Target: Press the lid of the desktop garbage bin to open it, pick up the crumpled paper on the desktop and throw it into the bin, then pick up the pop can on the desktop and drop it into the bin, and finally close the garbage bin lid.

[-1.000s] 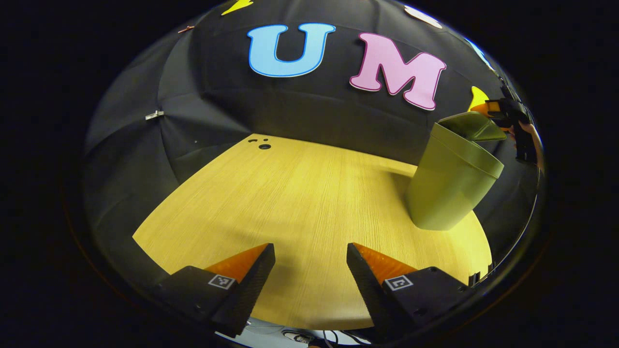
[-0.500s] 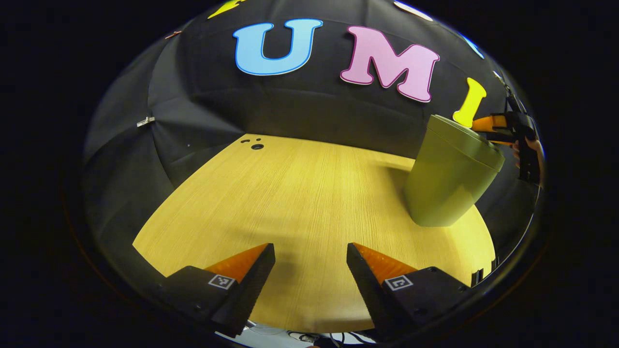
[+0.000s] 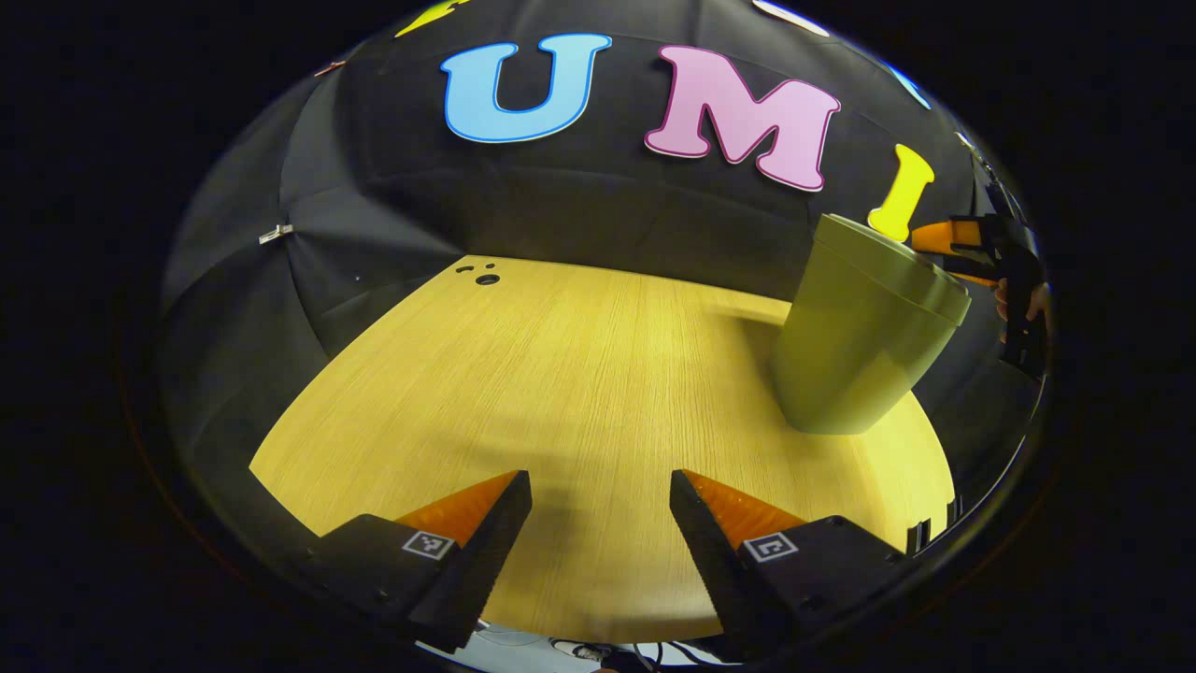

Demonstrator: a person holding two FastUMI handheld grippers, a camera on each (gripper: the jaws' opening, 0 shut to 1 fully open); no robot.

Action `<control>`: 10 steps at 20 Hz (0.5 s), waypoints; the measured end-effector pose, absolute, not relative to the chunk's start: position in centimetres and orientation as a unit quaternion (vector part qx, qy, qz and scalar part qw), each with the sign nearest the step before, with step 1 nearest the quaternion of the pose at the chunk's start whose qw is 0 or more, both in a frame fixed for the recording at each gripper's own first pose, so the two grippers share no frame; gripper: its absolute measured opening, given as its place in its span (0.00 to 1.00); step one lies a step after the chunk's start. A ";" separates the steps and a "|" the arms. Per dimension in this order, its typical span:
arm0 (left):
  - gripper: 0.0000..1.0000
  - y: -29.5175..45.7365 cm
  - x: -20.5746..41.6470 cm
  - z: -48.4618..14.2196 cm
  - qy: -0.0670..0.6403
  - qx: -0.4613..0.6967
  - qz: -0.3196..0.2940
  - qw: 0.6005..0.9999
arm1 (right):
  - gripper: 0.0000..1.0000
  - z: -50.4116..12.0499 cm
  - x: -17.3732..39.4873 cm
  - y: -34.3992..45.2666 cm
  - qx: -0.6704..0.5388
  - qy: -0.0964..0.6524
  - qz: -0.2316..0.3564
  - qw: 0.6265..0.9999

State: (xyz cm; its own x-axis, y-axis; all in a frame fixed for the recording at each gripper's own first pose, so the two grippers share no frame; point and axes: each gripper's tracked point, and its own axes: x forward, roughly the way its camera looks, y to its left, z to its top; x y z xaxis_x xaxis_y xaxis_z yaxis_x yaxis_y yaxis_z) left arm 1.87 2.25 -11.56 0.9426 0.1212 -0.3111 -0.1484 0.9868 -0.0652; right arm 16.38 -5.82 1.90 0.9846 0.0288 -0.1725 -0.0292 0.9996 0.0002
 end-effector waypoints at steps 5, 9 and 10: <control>0.96 2.2 1.2 -11.9 0.157 -0.046 0.069 0.984 | 0.99 1.1 16.4 -5.8 -0.001 0.088 0.015 0.996; 0.96 2.2 1.2 -11.8 0.155 -0.051 0.074 0.984 | 1.00 1.5 16.3 -5.6 -0.008 0.073 0.014 0.997; 0.96 1.9 1.2 -11.6 0.154 -0.054 0.074 0.984 | 0.99 1.5 16.2 -5.7 -0.006 0.069 0.018 0.997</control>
State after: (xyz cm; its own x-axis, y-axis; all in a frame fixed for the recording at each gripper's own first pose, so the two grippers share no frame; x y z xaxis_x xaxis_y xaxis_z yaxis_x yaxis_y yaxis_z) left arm 1.19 1.94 -11.57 0.9417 0.1297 -0.3104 -0.1631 0.9830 -0.0839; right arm 16.22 -5.72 1.55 0.9898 0.0341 -0.1384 -0.0359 0.9993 -0.0103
